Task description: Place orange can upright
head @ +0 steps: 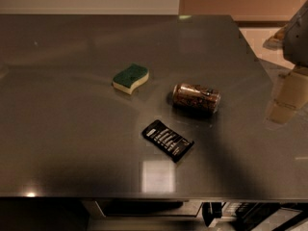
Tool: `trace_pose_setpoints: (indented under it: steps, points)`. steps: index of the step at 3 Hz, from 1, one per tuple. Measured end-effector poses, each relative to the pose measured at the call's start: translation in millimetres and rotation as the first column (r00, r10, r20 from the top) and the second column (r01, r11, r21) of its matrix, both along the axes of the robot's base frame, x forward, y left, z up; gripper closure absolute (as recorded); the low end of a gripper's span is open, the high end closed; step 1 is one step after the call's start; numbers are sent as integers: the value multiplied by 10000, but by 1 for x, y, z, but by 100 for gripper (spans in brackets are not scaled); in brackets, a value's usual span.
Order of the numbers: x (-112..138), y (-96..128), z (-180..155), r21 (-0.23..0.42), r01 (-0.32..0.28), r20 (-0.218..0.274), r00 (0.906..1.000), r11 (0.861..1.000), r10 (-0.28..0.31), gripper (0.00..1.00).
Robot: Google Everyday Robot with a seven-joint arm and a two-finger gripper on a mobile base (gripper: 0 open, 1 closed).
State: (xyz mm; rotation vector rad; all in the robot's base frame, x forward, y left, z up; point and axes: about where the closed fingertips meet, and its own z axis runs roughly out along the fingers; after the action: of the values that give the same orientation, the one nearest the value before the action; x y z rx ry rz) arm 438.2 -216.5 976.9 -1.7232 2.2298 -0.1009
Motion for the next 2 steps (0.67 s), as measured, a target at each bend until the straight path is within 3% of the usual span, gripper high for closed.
trace_pose_setpoints:
  steps: [2]
  points:
    - [4,5,1,78,-148,-145,9998,9999,149,0]
